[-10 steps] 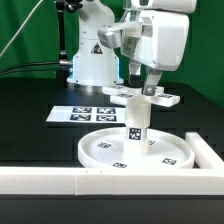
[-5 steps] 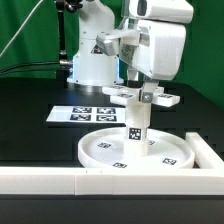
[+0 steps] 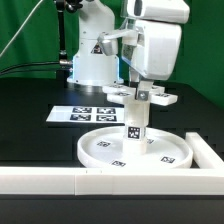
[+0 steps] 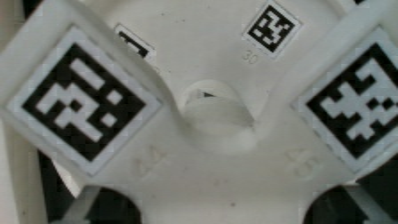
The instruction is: Assemble round table
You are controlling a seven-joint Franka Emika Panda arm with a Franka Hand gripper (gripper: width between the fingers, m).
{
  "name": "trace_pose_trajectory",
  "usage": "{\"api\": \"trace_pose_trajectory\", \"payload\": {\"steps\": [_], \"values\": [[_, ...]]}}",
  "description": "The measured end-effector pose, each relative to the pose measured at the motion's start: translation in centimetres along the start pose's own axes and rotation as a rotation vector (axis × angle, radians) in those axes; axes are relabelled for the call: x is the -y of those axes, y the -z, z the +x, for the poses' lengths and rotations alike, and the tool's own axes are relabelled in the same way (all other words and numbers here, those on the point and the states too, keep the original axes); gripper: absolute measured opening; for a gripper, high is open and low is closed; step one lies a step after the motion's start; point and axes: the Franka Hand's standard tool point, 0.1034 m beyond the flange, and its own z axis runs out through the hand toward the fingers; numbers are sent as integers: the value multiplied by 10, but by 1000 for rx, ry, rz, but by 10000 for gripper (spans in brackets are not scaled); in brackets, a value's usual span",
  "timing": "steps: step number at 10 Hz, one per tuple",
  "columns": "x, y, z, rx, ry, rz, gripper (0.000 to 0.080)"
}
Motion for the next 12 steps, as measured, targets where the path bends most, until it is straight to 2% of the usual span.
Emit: {"api": "trace_pose_trajectory", "payload": {"steps": [3,6,7,12], "values": [[4,-1,-7,-1,-358,38,440],[7,-2,-7,-25,-734,74,442],[6,-2,-6,-31,-756,63,442],[6,-2,-5,-33,-1156,72,442]]}}
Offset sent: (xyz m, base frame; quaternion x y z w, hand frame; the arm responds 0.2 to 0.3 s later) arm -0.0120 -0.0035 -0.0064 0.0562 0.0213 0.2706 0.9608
